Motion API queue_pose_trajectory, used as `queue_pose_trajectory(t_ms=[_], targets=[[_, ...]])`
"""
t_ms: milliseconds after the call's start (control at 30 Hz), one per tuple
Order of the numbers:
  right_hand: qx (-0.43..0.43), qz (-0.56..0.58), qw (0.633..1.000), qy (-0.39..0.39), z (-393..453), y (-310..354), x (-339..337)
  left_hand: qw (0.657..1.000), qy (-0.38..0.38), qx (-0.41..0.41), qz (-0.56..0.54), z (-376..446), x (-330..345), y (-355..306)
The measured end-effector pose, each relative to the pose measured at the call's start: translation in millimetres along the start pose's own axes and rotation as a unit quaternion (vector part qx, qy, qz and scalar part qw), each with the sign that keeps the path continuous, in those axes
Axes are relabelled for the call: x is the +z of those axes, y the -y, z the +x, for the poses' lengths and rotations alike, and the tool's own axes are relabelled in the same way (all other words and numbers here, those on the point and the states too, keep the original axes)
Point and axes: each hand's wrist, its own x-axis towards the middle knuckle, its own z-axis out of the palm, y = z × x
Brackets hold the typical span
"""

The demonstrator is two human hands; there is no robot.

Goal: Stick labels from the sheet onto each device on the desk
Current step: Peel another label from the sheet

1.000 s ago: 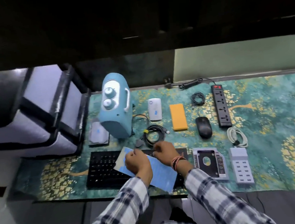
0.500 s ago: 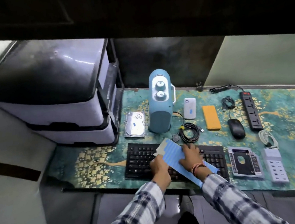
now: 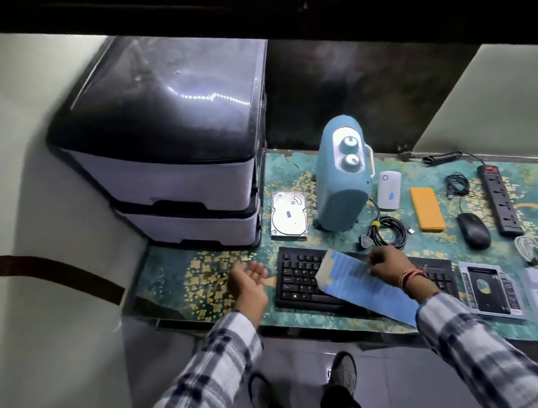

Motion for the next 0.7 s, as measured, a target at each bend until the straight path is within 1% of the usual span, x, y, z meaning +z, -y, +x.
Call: queue_pose_trajectory(t_ms=[133, 233, 300, 333, 367, 433, 500, 533, 567, 600, 633, 700], targets=[[-0.128, 0.017, 0.988, 0.088, -15, 47, -15, 0.995, -0.021, 0.010, -0.101, 31, -5, -52], [-0.184, 0.053, 0.975, 0.110, -28, 88, -26, 0.988, -0.023, 0.011, -0.152, 44, -5, -84], [-0.214, 0.102, 0.964, 0.116, -36, 115, -32, 0.989, -0.014, 0.017, -0.144, 49, -8, -100], [-0.227, 0.127, 0.958, 0.118, -40, 127, -35, 0.987, -0.005, 0.024, -0.158, 53, -8, -105], [-0.232, 0.147, 0.954, 0.119, -46, 140, -39, 0.986, -0.017, 0.028, -0.161, 55, -9, -107], [-0.239, 0.185, 0.944, 0.128, -56, 166, -46, 0.991, -0.025, 0.034, -0.124, 61, -16, -106], [-0.256, 0.203, 0.934, 0.145, -67, 192, -52, 0.995, -0.012, 0.063, -0.075, 71, -29, -99], [-0.265, 0.210, 0.929, 0.152, -70, 203, -54, 0.994, 0.026, 0.071, -0.081, 74, -36, -93], [-0.280, 0.210, 0.924, 0.153, -74, 215, -55, 0.992, 0.068, 0.059, -0.084, 70, -42, -87], [-0.296, 0.210, 0.920, 0.147, -77, 228, -54, 0.994, 0.039, 0.023, -0.095, 66, -48, -81], [-0.313, 0.206, 0.917, 0.137, -80, 243, -51, 0.992, -0.002, 0.004, -0.126, 60, -53, -78], [-0.357, 0.201, 0.904, 0.121, -84, 275, -41, 0.987, -0.037, -0.007, -0.158, 45, -64, -75]])
